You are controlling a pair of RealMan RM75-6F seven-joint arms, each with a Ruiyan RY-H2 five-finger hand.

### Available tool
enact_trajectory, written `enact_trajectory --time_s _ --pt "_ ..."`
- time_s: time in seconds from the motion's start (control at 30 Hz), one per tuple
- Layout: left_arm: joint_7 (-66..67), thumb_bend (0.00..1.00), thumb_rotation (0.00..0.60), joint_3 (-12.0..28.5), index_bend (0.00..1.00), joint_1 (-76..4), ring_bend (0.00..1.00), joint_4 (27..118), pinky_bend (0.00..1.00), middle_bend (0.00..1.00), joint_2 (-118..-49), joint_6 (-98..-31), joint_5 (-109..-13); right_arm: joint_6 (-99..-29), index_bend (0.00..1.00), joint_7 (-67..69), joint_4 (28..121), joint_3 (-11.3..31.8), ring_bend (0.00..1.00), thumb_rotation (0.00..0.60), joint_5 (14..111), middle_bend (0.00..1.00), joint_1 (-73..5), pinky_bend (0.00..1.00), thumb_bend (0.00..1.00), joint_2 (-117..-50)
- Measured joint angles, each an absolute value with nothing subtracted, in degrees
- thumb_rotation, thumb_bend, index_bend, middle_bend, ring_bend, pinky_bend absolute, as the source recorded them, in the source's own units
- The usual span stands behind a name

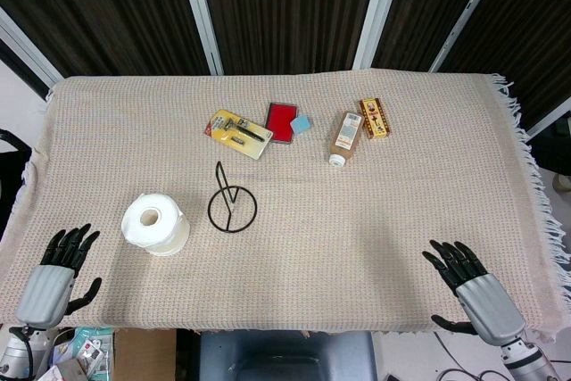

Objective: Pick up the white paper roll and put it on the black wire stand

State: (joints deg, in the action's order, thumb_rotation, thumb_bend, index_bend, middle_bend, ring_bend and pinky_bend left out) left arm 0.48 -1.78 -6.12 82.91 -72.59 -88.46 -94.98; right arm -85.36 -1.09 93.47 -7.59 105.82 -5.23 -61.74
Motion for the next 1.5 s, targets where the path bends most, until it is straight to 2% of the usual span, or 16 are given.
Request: enact_trajectory --time_s 0.13,0.4,0.57,0.7,0.83,1.13,1.2,1.3,1.4,1.43,1.5 --pt "-1.58 0.39 0.6 -1.78 0.0 -6.45 0.0 82.42 0.0 0.0 -72.83 -88.59 -95.57 -85.5 0.0 -0.91 93.47 -7.53 0.0 0.6 105.77 0.0 -5.23 0.0 0.06 -61.71" --pt "-14.49 0.35 0.6 -2.0 0.0 -8.01 0.0 80.28 0.0 0.0 -74.53 -88.51 -97.16 -85.53 0.0 -0.51 93.6 -7.39 0.0 0.6 105.36 0.0 -5.24 0.0 0.06 -61.45" --pt "-31.98 0.34 0.6 -0.72 0.0 -10.53 0.0 74.58 0.0 0.0 -79.23 -86.25 -95.63 -85.7 0.0 -0.65 93.64 -7.2 0.0 0.6 105.05 0.0 -5.13 0.0 0.06 -61.47" --pt "-41.38 0.34 0.6 1.45 0.0 -12.97 0.0 66.44 0.0 0.0 -86.44 -84.34 -93.32 -85.15 0.0 -0.52 93.81 -7.44 0.0 0.6 105.12 0.0 -5.26 0.0 0.06 -61.42" --pt "-42.09 0.34 0.6 3.63 0.0 -15.44 0.0 60.25 0.0 0.0 -92.54 -81.81 -90.43 -85.35 0.0 0.18 93.87 -7.45 0.0 0.6 105.21 0.0 -5.34 0.0 0.06 -61.06" --pt "-41.98 0.33 0.6 4.64 0.0 -17.39 0.0 57.77 0.01 0.0 -95.43 -78.6 -88.05 -85.61 0.0 0.19 93.9 -7.25 0.0 0.6 104.91 0.0 -5.2 0.0 0.06 -60.99" --pt "-42.8 0.33 0.6 4.74 0.0 -17.64 0.0 57.7 0.05 0.0 -95.58 -78.03 -87.75 -85.64 0.0 0.19 93.92 -7.21 0.0 0.6 104.86 0.0 -5.18 0.0 0.06 -60.98" --pt "-44.7 0.32 0.6 4.92 0.0 -18.15 0.0 57.94 0.18 0.0 -95.52 -76.23 -86.96 -85.52 0.0 0.06 93.91 -7.2 0.0 0.6 104.78 0.0 -5.18 0.0 0.06 -61.05" --pt "-46.19 0.34 0.6 5.26 0.0 -18.87 0.02 58.48 0.36 0.0 -95.22 -73.82 -85.82 -85.34 0.0 -0.05 93.96 -7.17 0.0 0.6 104.71 0.0 -5.24 0.0 0.06 -61.04" --pt "-46.76 0.36 0.6 5.38 0.0 -19.15 0.07 58.84 0.45 0.02 -95.01 -72.96 -85.4 -85.33 0.0 -0.07 93.96 -7.19 0.0 0.6 104.7 0.0 -5.23 0.0 0.06 -61.05" --pt "-47.16 0.39 0.6 5.6 0.03 -19.5 0.23 59.6 0.56 0.15 -94.6 -71.83 -84.68 -85.39 0.0 -0.07 93.96 -7.16 0.0 0.6 104.7 0.0 -5.2 0.0 0.06 -61.04"
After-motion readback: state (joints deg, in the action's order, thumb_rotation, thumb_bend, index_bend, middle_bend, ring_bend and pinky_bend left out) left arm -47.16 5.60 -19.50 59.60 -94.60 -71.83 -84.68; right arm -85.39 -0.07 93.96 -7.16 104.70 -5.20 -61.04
